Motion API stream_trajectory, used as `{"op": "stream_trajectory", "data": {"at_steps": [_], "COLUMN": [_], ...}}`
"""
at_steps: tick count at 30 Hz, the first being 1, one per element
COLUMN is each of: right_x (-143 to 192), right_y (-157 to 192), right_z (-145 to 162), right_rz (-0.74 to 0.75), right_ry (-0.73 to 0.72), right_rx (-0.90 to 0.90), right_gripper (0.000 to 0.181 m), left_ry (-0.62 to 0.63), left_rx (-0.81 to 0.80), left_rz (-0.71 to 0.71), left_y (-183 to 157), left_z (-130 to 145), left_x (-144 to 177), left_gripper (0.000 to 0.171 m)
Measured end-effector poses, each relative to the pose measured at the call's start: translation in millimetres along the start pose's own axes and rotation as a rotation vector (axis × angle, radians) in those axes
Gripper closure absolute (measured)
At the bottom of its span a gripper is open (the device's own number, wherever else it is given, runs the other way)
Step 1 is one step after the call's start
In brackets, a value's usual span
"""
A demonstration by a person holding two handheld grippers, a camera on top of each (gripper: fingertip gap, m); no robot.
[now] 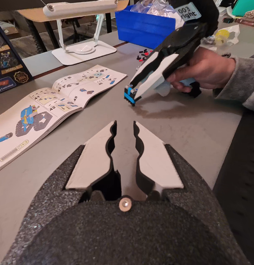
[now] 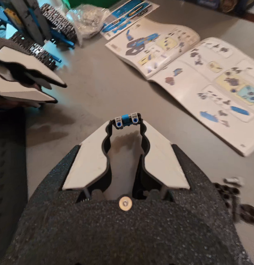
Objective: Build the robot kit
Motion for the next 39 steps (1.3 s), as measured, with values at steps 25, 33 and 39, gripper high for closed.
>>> {"op": "stream_trajectory", "data": {"at_steps": [25,33,39], "right_x": [-27,-2,9], "right_y": [29,7,-5], "right_z": [10,-8,-13], "right_rz": [-0.073,0.02,0.125], "right_ry": [0.124,-0.035,-0.077], "right_rx": [0.267,0.177,0.144], "right_gripper": [0.13,0.127,0.132], "left_ry": [0.074,0.041,0.027], "left_rx": [0.003,0.0,0.007], "left_rz": [-0.002,-0.046,-0.052], "left_y": [11,18,19], "left_z": [7,4,2], "left_x": [-10,-8,-7], "left_gripper": [0.149,0.149,0.149]}}
Point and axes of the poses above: each gripper's, where its closed fingertips meet, x back along the fingers, z out of its underside, y = z × x across the jaws, the point moved 5 cm from there along x, back along the fingers, and after that the axes turned 10 degrees about x, right-handed, at the moved point
